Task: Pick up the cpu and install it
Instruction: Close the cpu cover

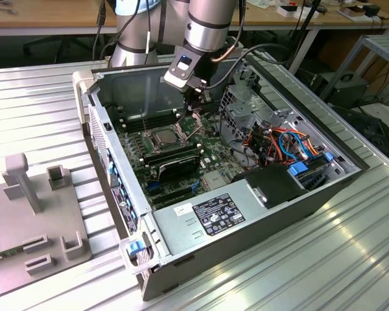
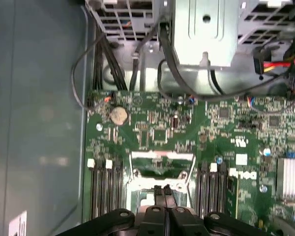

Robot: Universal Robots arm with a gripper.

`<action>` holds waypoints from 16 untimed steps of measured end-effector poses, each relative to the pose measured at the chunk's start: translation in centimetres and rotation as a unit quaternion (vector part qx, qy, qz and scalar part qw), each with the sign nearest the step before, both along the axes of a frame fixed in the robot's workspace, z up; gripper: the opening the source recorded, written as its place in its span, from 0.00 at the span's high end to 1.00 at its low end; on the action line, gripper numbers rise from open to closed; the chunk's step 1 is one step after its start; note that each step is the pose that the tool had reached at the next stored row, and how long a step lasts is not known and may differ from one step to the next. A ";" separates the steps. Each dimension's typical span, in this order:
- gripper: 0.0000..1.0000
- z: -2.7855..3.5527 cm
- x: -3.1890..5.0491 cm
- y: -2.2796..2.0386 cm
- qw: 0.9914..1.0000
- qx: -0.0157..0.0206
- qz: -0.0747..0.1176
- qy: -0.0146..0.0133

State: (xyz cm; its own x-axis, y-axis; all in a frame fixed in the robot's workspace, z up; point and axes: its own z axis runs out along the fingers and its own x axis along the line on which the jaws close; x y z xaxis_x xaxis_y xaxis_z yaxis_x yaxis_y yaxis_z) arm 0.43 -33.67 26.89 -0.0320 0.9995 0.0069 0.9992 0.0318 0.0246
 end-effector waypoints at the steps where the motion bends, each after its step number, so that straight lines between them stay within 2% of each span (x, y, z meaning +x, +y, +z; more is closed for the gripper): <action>1: 0.89 0.00 0.35 0.00 1.000 0.000 0.000 0.000; 9: 0.89 0.00 3.00 0.00 1.000 0.000 0.000 0.000; 11: 0.89 -0.01 4.45 0.00 1.000 0.000 0.000 0.000; 16: 0.89 0.00 4.73 0.00 1.000 0.000 0.000 0.000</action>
